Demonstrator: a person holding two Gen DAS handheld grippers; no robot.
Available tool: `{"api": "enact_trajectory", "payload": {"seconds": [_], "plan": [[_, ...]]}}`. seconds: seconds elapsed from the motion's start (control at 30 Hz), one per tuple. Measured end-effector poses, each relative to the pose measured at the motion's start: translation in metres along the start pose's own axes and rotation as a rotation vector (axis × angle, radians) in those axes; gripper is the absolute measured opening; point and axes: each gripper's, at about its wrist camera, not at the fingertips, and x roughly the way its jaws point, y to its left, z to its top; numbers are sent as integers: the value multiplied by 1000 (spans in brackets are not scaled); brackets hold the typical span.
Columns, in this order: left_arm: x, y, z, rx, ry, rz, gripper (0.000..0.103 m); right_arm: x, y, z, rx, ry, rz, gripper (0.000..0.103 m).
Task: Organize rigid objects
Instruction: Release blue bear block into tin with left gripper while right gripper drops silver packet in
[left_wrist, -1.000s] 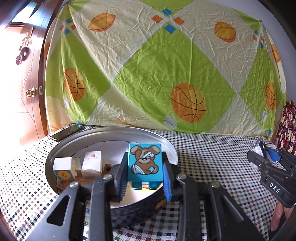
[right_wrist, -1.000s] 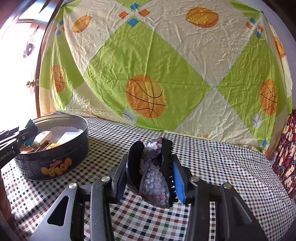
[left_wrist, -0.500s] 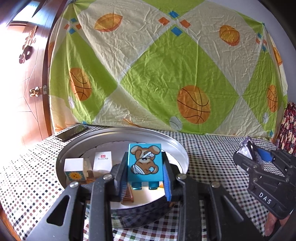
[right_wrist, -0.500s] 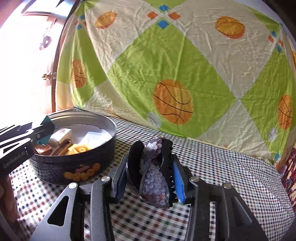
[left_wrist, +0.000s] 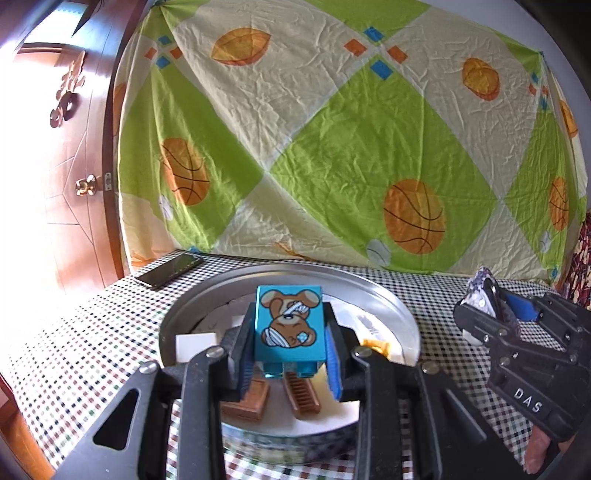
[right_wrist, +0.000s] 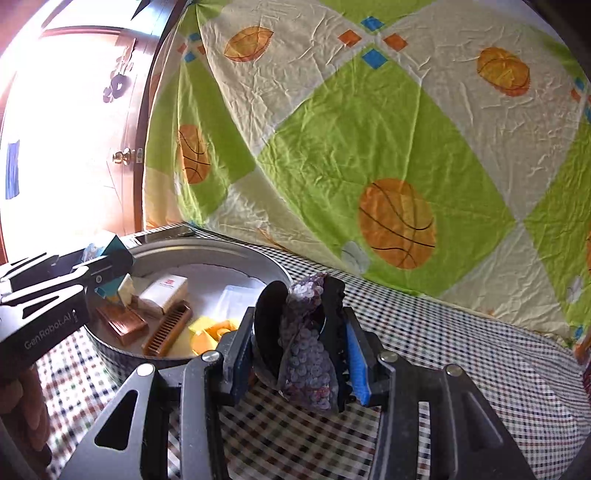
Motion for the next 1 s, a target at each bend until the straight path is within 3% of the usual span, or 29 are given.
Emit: {"api": "enact_trajectory", "payload": {"seconds": [0.3, 0.6, 0.73, 0.87, 1.0], "plan": [[35, 28, 17, 11, 123, 25, 30, 46, 27, 26, 34, 67, 112, 46], [62, 33, 13, 32, 202, 34, 34, 82, 49, 16, 9, 191, 194, 50], [60, 34, 13, 27, 197, 51, 63, 78, 48, 16, 21, 180, 202, 66], [53, 37, 16, 25, 186, 81, 85, 67, 43, 20, 32, 155, 192, 68], [45, 41, 19, 15, 183, 93, 88, 57, 40, 26, 31, 130, 173, 71]]}}
